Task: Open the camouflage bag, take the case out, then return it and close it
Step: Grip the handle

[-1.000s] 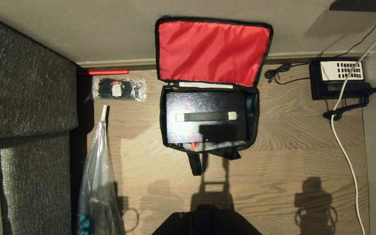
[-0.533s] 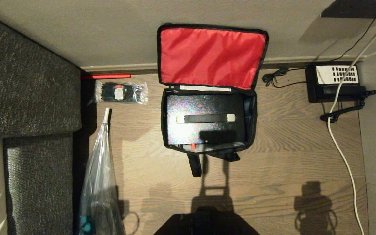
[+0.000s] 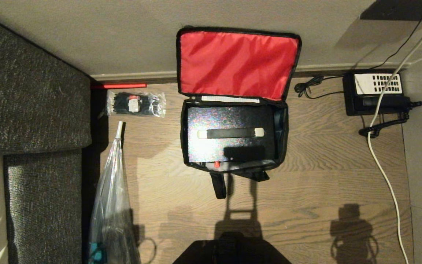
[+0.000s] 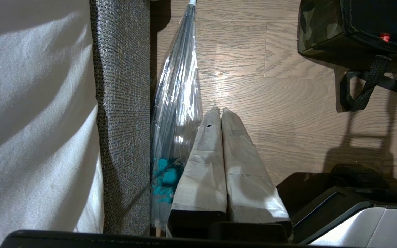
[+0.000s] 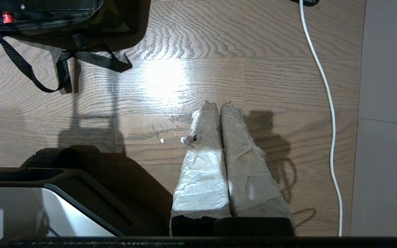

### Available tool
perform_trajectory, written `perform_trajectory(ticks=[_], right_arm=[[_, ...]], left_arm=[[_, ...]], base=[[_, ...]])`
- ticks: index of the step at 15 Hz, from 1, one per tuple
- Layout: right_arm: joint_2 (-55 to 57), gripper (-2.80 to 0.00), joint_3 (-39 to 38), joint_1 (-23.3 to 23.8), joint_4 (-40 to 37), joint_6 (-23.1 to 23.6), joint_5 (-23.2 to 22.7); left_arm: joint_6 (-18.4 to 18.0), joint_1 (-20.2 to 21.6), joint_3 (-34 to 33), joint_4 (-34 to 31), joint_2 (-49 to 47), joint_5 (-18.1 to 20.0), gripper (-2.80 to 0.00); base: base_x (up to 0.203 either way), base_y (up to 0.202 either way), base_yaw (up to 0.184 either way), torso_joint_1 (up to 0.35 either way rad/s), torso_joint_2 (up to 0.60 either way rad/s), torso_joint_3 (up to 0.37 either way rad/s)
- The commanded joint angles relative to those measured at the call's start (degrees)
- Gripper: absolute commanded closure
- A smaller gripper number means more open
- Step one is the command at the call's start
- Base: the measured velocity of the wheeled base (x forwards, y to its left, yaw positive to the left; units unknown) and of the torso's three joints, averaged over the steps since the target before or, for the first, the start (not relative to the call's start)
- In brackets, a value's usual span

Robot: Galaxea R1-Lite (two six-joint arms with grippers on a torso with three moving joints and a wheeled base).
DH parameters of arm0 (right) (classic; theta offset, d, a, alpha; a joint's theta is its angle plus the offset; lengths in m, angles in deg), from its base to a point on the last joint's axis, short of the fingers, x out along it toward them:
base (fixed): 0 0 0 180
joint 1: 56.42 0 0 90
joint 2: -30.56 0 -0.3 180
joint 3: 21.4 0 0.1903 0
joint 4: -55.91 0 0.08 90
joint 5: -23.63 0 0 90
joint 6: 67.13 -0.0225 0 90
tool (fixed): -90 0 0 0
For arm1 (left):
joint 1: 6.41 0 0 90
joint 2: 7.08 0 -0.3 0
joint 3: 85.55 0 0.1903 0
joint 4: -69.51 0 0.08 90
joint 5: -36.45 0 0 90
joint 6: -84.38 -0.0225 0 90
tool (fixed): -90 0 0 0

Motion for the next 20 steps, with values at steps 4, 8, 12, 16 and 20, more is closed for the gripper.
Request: perform_trajectory(ticks=[4,8,12,16,20], right_arm=[[0.22,0.00,0.00,-0.02,0.02,0.05,-0.02],[0.22,0.00,0.00,-0.02,0.02,0.05,-0.02],[0.22,0.00,0.00,-0.02,0.02,0.05,-0.02],[0.22,0.00,0.17,-0.02,-0.64,4.52,-0.62],[0.22,0.00,2.56,-0.02,-1.64,2.89,-0.50]], left_arm=[[-0.05,0.02,-0.18,0.01,0.02,-0.03,0.00],[-0.05,0.02,-0.18,0.01,0.02,-0.03,0.00],[-0.05,0.02,-0.18,0.01,0.02,-0.03,0.00],[-0.05,0.02,-0.18,0.01,0.02,-0.03,0.00],[-0.05,0.02,-0.18,0.01,0.02,-0.03,0.00]], base=[[0.000,0.000,0.000,0.000,0.00,0.000],[0.000,0.000,0.000,0.000,0.00,0.000],[0.000,0.000,0.000,0.000,0.00,0.000],[0.000,0.000,0.000,0.000,0.00,0.000],[0.000,0.000,0.000,0.000,0.00,0.000]])
